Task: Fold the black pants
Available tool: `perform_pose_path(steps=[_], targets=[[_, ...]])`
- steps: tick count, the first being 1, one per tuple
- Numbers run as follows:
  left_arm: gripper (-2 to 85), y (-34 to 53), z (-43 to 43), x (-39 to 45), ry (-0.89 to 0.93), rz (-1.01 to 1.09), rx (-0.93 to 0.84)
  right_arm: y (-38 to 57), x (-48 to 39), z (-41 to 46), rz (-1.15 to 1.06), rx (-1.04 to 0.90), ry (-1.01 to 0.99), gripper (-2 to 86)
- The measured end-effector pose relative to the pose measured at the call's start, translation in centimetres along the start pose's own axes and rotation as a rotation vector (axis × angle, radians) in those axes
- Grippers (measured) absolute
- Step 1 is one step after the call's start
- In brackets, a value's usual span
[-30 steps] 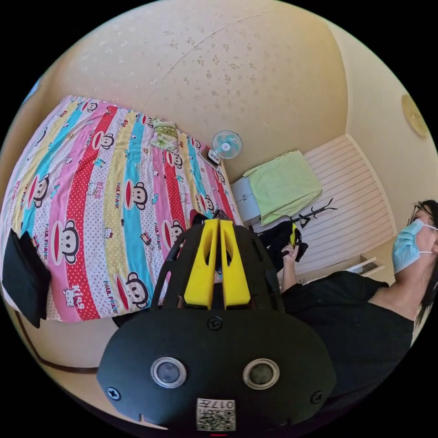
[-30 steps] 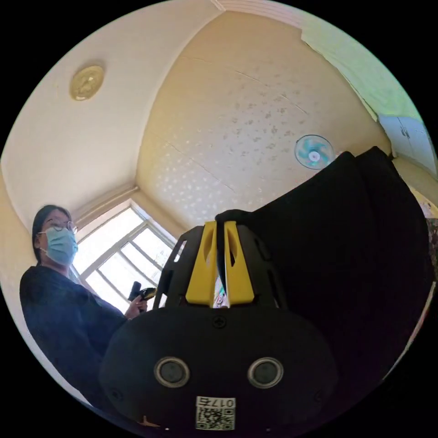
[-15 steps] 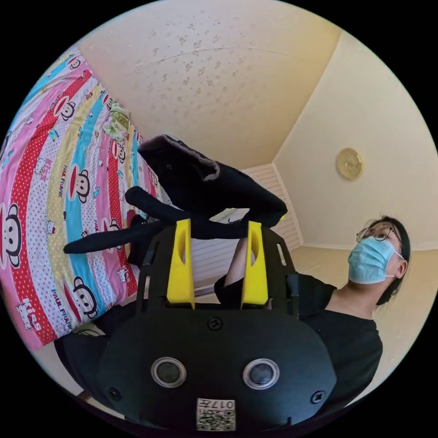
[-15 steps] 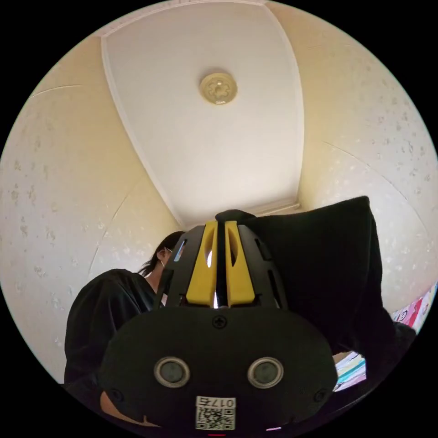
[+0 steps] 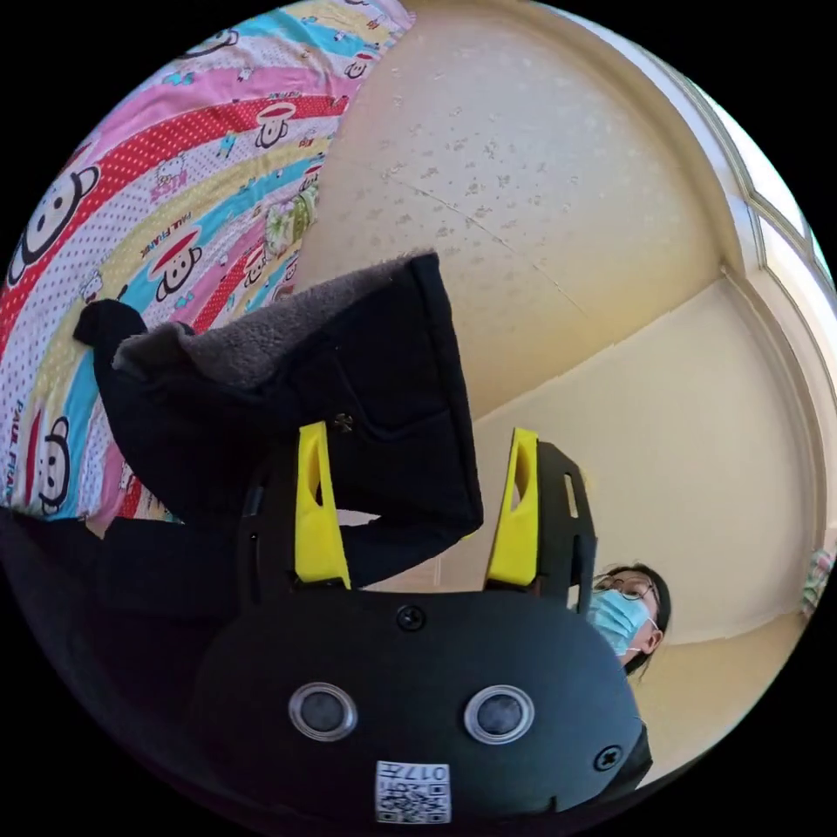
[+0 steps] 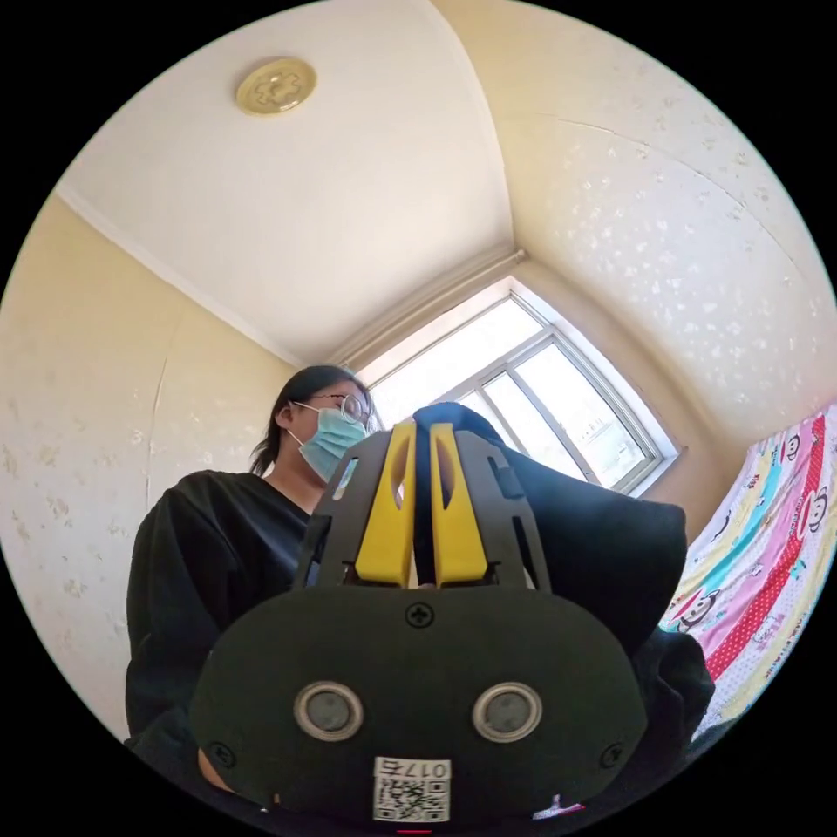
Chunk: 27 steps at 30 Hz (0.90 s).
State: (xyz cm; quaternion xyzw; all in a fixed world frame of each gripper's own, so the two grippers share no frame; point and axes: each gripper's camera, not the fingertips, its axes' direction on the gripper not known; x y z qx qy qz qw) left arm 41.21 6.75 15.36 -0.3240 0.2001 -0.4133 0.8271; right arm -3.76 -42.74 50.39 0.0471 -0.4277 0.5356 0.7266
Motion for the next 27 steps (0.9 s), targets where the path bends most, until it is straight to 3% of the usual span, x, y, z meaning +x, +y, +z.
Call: perform_pose_path(steps=[4, 7, 9, 11, 14, 17, 19, 22, 27], targets=[[33.0, -1.7, 1.9, -1.7, -0.133, -0.187, -0.058, 2.4, 0.8, 2.3, -0.033, -0.105, -0.073, 2.4], [38.1, -2.8, 2.8, -4.2, -0.022, -0.362, -0.090, 5.1, 1.4, 4.7, -0.065, -0.229, -0.208, 2.4], [38.7, -3.3, 3.2, -4.3, -0.080, -0.396, -0.092, 6.5, 2.1, 5.3, -0.045, -0.251, -0.205, 2.4], [37.2, -3.5, 4.2, -4.9, -0.160, -0.465, -0.111, 7.7, 3.0, 4.7, -0.011, -0.228, -0.192, 2.4], [27.6, -3.4, 6.4, -6.6, -0.256, -0.559, -0.175, 9.4, 3.8, 2.3, -0.018, -0.143, -0.192, 2.5], [15.5, -3.5, 7.7, -6.9, -0.241, -0.559, -0.156, 10.4, 2.6, -0.8, -0.090, -0.067, -0.081, 2.6], [7.5, -3.8, 8.9, -6.5, -0.138, -0.519, -0.141, 10.9, 1.3, -2.1, -0.138, -0.093, 0.026, 2.6], [4.2, -3.6, 9.4, -5.6, -0.009, -0.464, -0.049, 12.3, -0.4, -3.1, -0.177, -0.156, 0.231, 2.8], [2.7, -4.4, 13.2, -1.0, -0.018, -0.256, -0.160, 15.7, 0.0, -3.0, -0.114, -0.233, 0.496, 4.1]])
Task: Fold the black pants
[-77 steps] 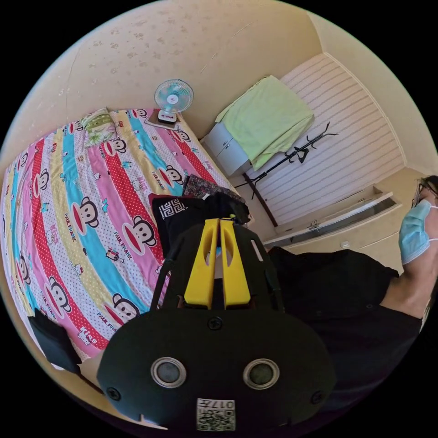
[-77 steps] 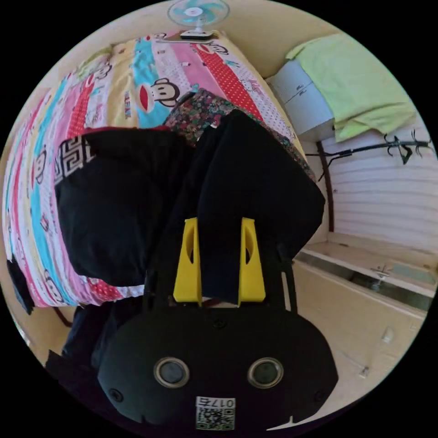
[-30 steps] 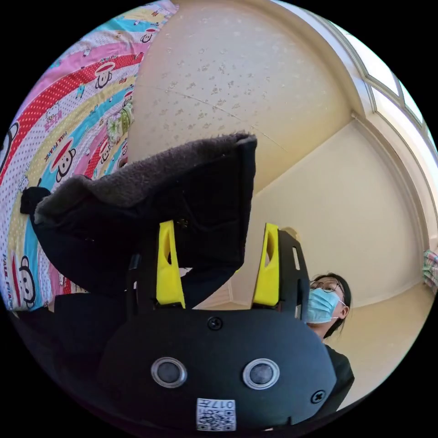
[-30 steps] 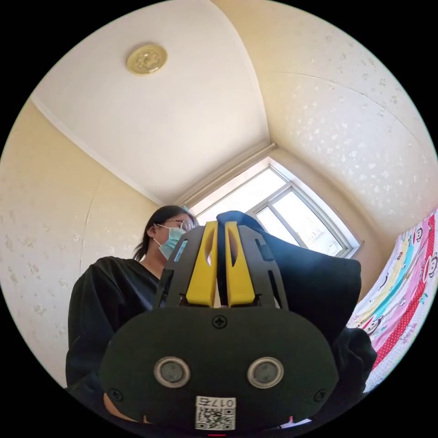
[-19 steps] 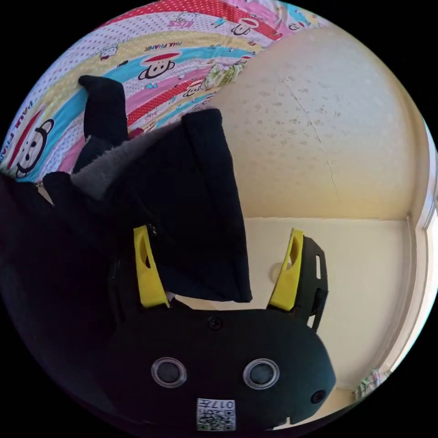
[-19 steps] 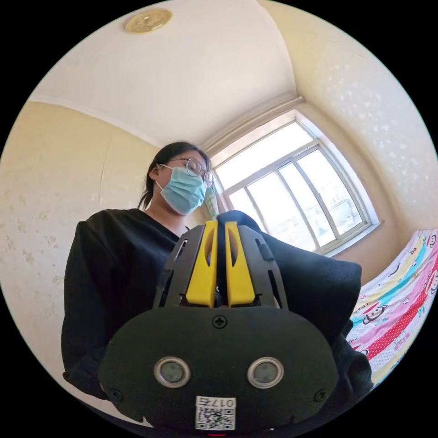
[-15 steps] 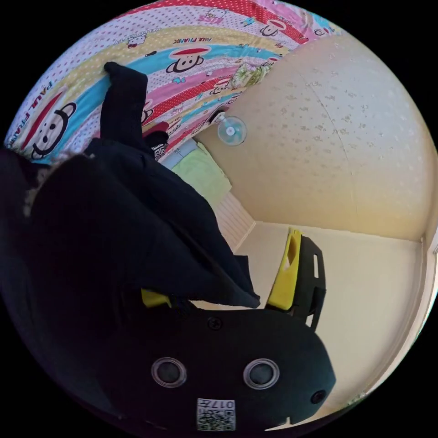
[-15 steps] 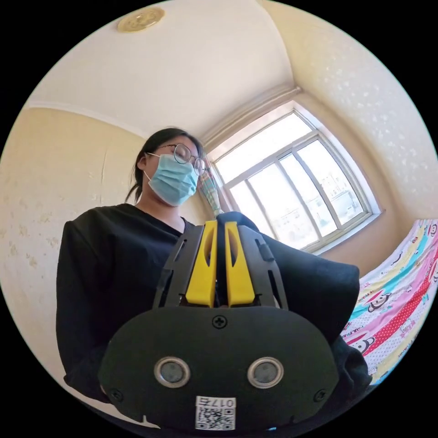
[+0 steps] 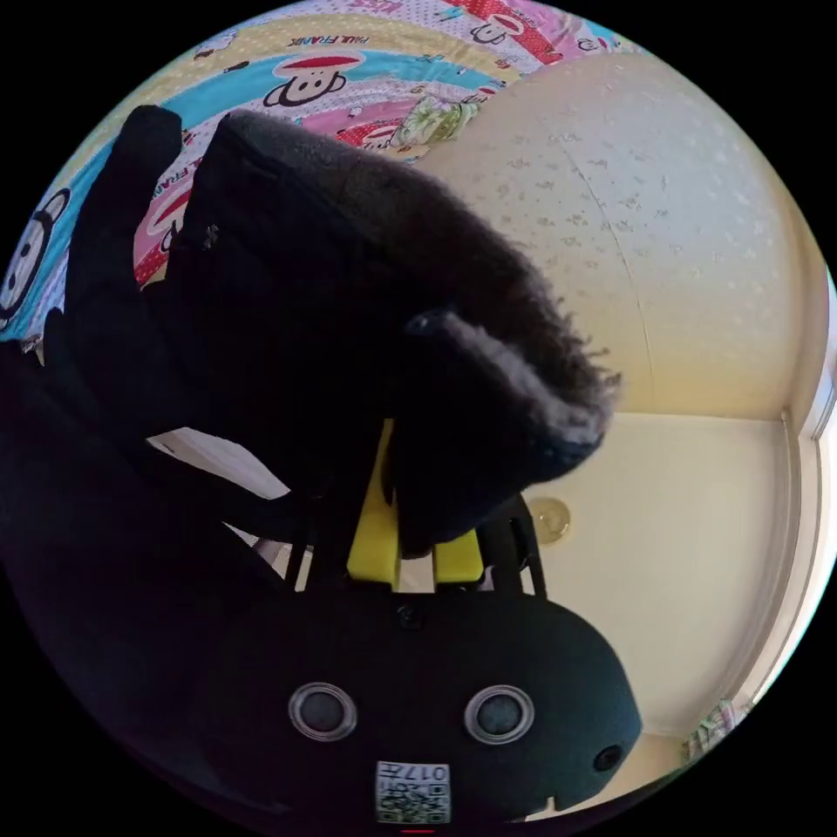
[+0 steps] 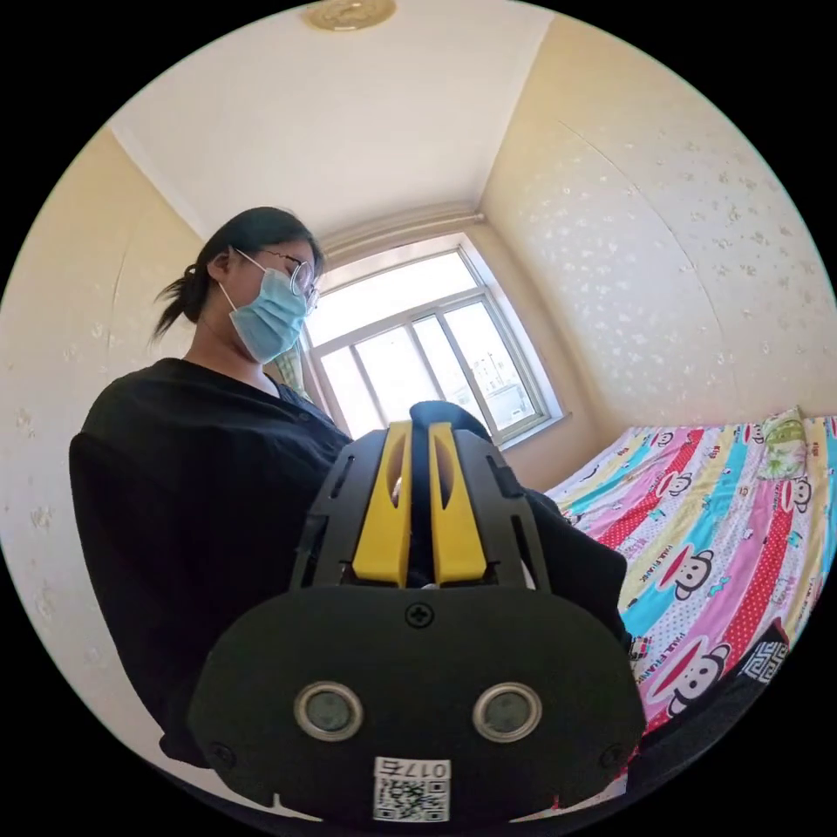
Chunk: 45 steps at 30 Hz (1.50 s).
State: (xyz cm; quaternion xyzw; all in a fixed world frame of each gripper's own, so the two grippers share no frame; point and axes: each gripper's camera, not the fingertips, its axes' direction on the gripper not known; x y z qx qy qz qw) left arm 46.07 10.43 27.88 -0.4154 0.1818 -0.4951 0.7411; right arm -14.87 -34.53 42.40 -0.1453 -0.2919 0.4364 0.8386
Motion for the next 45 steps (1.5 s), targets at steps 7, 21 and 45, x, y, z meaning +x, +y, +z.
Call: perform_pose_path(steps=[7, 21, 45], targets=[[2.1, 1.6, 5.7, 6.5, -0.176, 0.260, -0.080, 2.2, 2.4, 4.8, 0.247, -0.182, 0.524, 11.9], [2.1, 6.7, 7.6, -2.8, -0.368, 0.113, 0.080, 4.6, 4.4, 44.4, 0.016, -0.708, 0.547, 23.1], [16.9, 26.3, 2.4, -9.3, -0.675, 0.626, -0.031, -9.3, -8.3, 42.0, -0.276, -0.165, 0.636, 5.8]])
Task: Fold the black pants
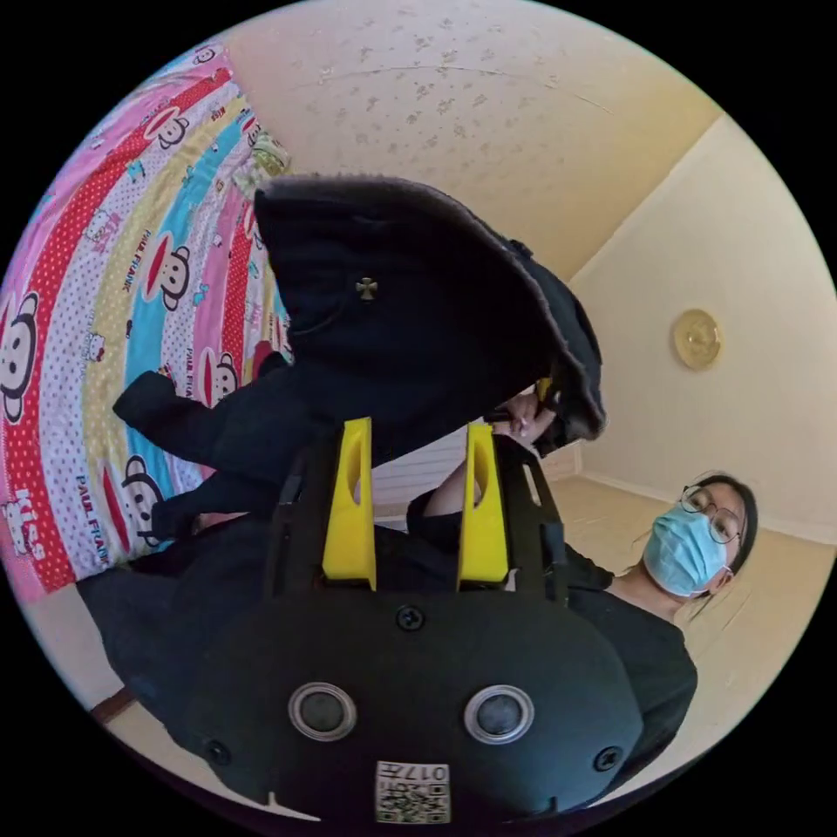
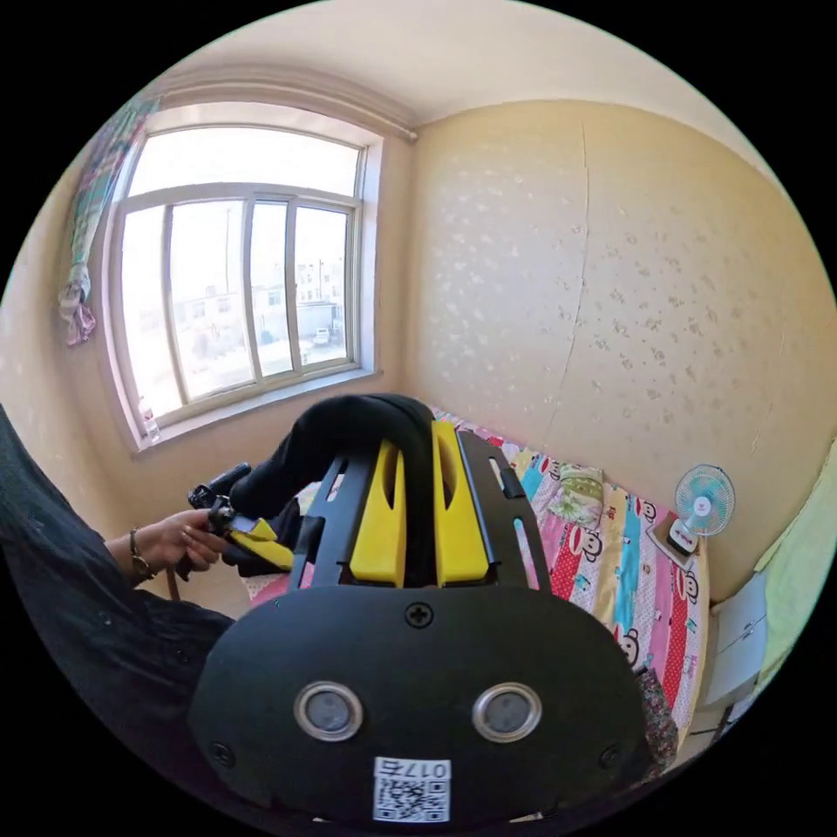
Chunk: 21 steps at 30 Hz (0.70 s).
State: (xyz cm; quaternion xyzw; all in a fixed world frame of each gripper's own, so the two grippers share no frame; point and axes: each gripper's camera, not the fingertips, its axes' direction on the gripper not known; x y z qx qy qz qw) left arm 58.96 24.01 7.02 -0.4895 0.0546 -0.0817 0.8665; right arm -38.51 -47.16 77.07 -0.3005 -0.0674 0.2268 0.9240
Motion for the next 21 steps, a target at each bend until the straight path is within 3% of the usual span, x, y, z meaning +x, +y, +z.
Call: perform_pose_path(steps=[2, 7, 9, 10, 13, 16, 19, 21], targets=[[20.6, 0.8, 0.0, 0.0, -0.027, 0.019, 0.044, -1.6, 0.2, -2.3, -0.011, 0.054, -0.044, 5.9], [24.2, 0.3, 1.6, 2.9, 0.277, 0.206, 0.160, -5.3, 1.2, -7.2, -0.030, 0.173, -0.206, 6.0], [23.0, 0.2, 1.3, 5.7, 0.326, 0.329, 0.229, -6.7, 2.1, -8.6, -0.038, 0.186, -0.237, 6.1], [15.6, 0.6, 0.6, 7.9, 0.340, 0.434, 0.279, -6.9, 2.4, -8.9, -0.035, 0.185, -0.246, 6.1], [7.3, 2.6, -2.1, 13.3, 0.255, 0.597, 0.411, -6.8, 4.7, -11.0, -0.001, 0.212, -0.264, 6.2], [6.1, 5.4, -5.2, 19.7, 0.175, 0.818, 0.520, -5.7, 7.0, -14.1, 0.019, 0.248, -0.200, 6.3], [5.8, 6.9, -6.0, 25.9, 0.027, 0.958, 0.559, -5.2, 8.5, -16.9, 0.024, 0.295, -0.176, 6.4], [5.7, 6.9, -6.2, 28.5, 0.021, 1.018, 0.578, -5.2, 9.8, -18.8, 0.023, 0.366, -0.184, 6.5]])
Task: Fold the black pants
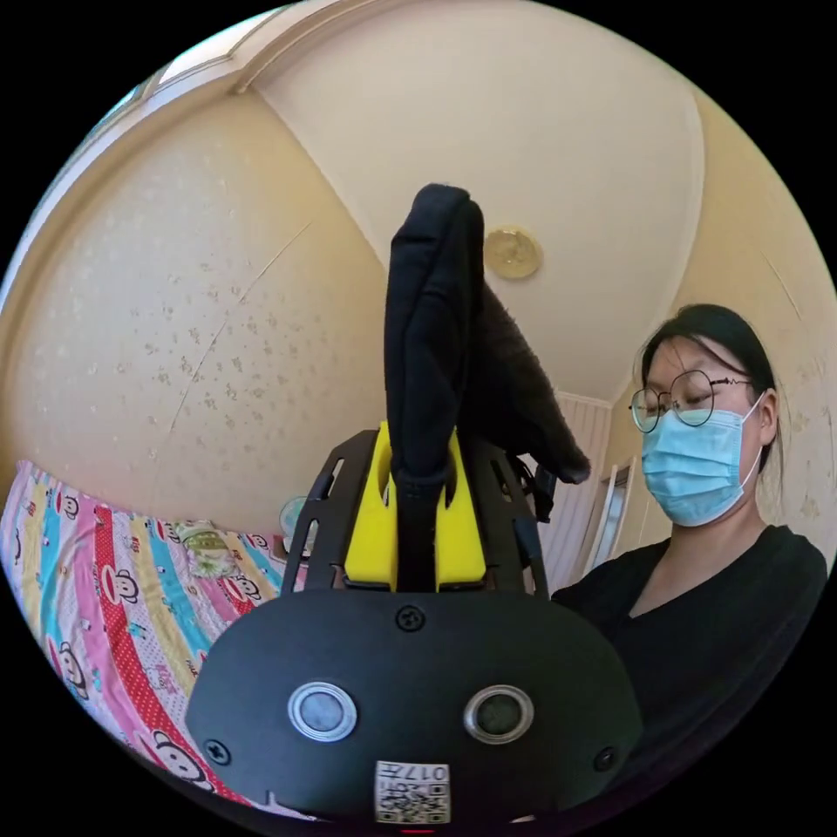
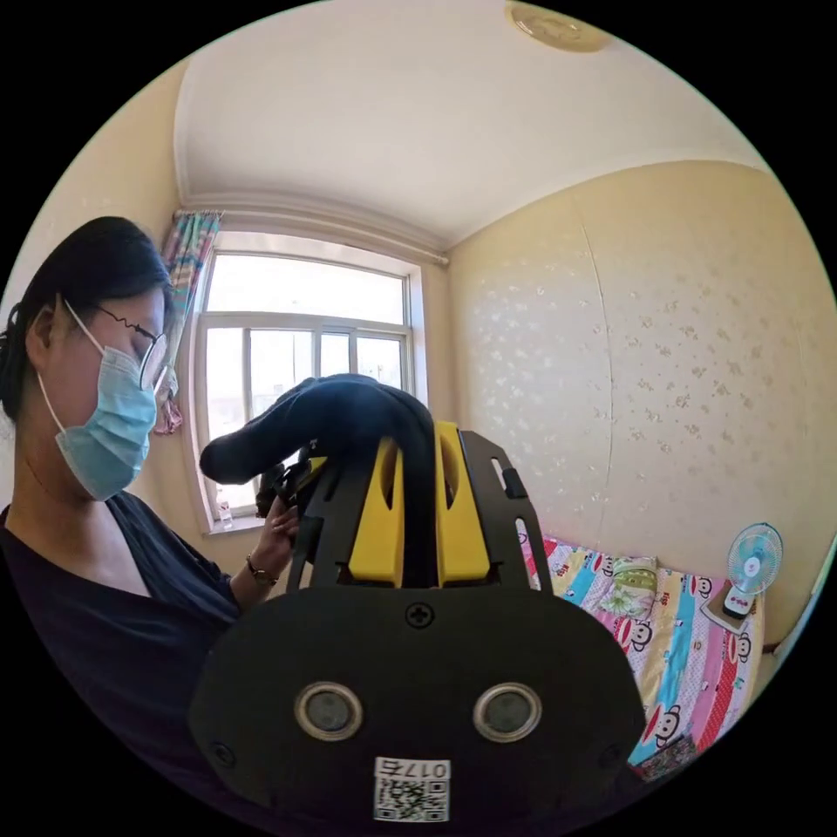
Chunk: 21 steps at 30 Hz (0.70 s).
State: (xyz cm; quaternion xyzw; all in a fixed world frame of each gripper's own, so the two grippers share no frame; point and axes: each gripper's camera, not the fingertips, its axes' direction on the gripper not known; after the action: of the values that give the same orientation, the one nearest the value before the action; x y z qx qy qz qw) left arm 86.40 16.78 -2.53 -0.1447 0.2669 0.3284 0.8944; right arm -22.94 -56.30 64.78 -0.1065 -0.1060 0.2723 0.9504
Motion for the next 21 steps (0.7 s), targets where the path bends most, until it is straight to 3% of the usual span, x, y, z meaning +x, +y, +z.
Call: perform_pose_path(steps=[5, 7, 11, 13, 14, 18, 21], targets=[[5.9, -4.8, 3.6, -2.6, -0.084, 0.018, -0.063, -2.2, 6.9, 0.6, 0.112, -0.004, 0.096, 6.8], [6.3, -7.9, 8.3, -8.7, -0.188, -0.037, -0.136, -3.3, 12.7, 3.8, 0.170, -0.063, 0.134, 7.0], [10.3, -11.6, 17.1, -24.5, -0.423, -0.151, -0.298, -4.4, 33.0, 17.2, 0.336, -0.258, 0.377, 10.5], [13.5, -8.6, 18.3, -34.3, -0.601, -0.397, -0.487, -0.9, 41.6, 20.9, 0.570, -0.469, 0.494, 11.9], [13.5, -7.3, 17.9, -35.6, -0.595, -0.416, -0.507, 2.2, 44.7, 21.5, 0.638, -0.550, 0.535, 11.8], [11.8, 5.4, 13.0, -41.3, -0.636, -0.399, -0.684, 16.1, 47.9, 20.1, 0.549, -0.705, 0.537, 11.4], [13.0, 18.0, 7.7, -45.4, -0.608, -0.599, -0.856, 30.7, 49.1, 17.7, 0.603, -0.957, 0.517, 10.9]])
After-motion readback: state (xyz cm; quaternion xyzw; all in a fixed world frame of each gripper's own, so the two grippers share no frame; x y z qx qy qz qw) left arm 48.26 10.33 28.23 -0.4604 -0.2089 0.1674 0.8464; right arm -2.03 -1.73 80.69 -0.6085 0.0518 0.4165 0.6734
